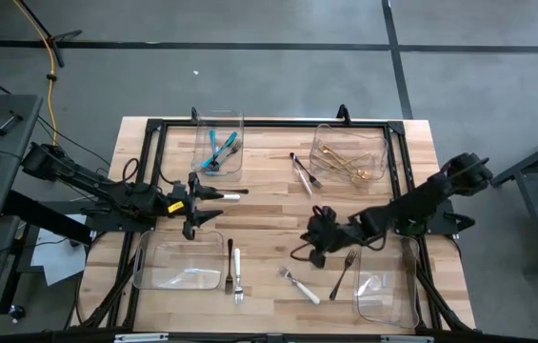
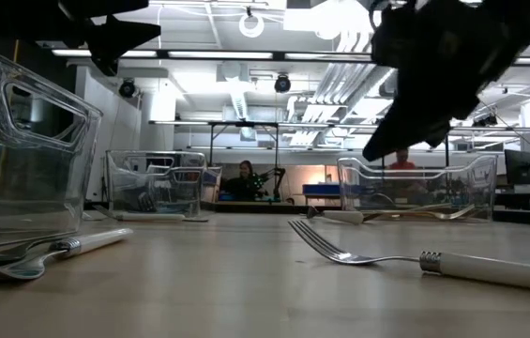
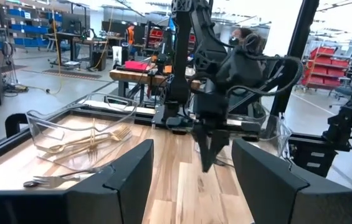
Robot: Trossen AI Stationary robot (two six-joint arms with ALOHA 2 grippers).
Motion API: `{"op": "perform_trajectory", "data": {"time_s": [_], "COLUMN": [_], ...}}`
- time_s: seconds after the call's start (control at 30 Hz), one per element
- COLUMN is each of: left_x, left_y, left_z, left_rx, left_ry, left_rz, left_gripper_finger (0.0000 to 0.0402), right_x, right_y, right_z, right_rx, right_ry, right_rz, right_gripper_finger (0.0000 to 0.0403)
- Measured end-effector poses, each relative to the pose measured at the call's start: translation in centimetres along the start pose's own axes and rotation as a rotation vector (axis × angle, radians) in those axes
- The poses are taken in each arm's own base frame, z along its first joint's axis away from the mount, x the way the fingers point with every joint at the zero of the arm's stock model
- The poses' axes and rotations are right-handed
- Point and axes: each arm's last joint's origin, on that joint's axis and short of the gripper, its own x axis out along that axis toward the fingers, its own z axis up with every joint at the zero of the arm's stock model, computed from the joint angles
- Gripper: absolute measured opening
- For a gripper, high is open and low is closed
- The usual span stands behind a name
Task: Sort silverware by color (type)
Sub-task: Put the white fork into the bottom left transparent bin
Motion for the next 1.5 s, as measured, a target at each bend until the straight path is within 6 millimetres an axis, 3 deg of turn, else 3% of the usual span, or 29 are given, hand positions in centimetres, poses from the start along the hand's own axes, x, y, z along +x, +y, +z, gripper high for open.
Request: {"op": "perform_trajectory", "data": {"time_s": [0.13,0.27,0.57,0.73,0.87,1.17,1.5], "left_x": [0.0,0.0,0.0,0.0,0.0,0.0,0.0], "left_y": [0.0,0.0,0.0,0.0,0.0,0.0,0.0], "left_z": [0.0,0.0,-0.1,-0.2,-0.3,-0.3,-0.3], "left_rx": [0.009,0.009,-0.013,-0.009,-0.005,-0.006,-0.006], "left_ry": [0.001,0.001,0.006,0.018,0.030,0.029,0.029], "left_rz": [0.001,0.003,0.003,0.004,0.005,0.003,0.003], "left_gripper_finger": [0.0211,0.0211,0.0211,0.0211,0.0211,0.0211,0.0211], "right_x": [-0.3,-0.4,3.2,5.5,6.6,7.1,8.3], "right_y": [1.6,4.5,10.2,12.7,13.4,12.7,12.7], "right_z": [1.5,2.6,1.7,1.2,0.9,-0.2,-1.5], "right_rx": [0.027,-0.045,-0.296,-0.267,-0.165,0.089,0.152], "right_ry": [-0.007,-0.008,0.245,0.274,0.293,0.352,0.472], "right_rz": [0.160,0.201,-0.135,-0.159,-0.188,-0.282,-0.261], "right_gripper_finger": [0.0001,0.0015,0.0142,0.0187,0.0196,0.0193,0.0193]}}
